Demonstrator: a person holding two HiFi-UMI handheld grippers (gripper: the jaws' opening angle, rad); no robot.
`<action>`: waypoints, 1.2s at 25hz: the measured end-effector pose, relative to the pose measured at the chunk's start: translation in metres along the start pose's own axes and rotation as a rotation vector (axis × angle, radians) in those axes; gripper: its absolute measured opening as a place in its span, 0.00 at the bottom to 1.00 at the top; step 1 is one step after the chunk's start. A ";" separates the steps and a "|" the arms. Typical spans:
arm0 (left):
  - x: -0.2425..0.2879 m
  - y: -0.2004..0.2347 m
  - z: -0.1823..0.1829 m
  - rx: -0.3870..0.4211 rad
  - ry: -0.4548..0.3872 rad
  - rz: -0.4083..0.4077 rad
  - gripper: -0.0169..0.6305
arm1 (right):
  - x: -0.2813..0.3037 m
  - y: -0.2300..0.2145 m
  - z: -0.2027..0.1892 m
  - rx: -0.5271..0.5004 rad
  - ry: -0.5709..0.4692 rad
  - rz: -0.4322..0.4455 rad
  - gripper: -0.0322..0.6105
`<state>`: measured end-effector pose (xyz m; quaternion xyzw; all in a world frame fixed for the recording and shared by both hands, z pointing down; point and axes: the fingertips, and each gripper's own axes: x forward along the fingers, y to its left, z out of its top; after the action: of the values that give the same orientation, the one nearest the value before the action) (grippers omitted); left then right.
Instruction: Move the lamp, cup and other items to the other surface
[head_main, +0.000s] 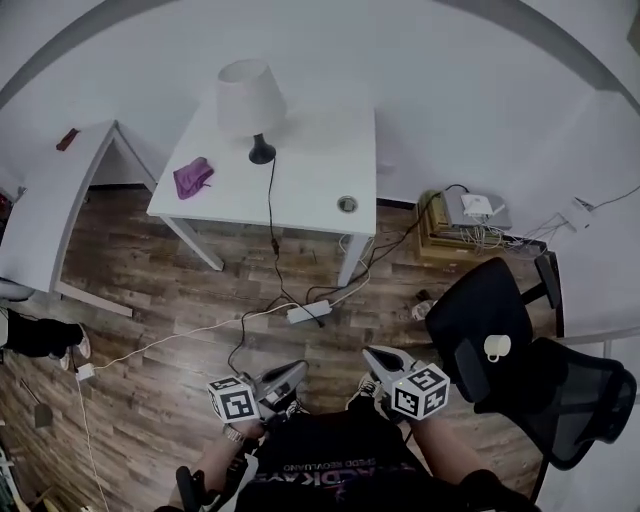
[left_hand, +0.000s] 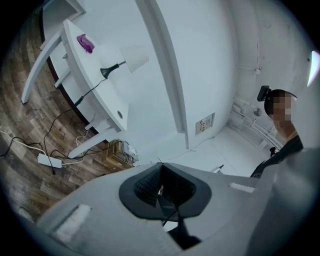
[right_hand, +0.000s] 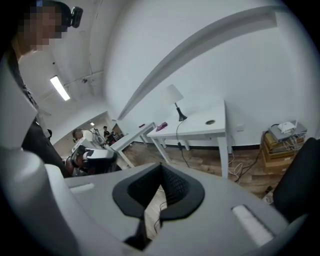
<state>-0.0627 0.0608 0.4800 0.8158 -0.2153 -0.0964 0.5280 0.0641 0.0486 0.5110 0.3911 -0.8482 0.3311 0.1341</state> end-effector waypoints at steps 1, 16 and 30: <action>-0.008 0.001 0.004 0.000 -0.011 0.002 0.02 | 0.008 0.014 -0.001 -0.001 0.006 0.030 0.06; -0.106 0.019 0.041 0.015 -0.160 0.043 0.02 | 0.092 0.153 -0.011 -0.091 0.082 0.304 0.06; -0.145 0.023 0.036 -0.006 -0.211 0.035 0.02 | 0.107 0.186 -0.027 -0.113 0.110 0.333 0.06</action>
<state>-0.2112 0.0885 0.4756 0.7956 -0.2836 -0.1733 0.5065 -0.1468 0.0932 0.4982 0.2186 -0.9099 0.3212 0.1455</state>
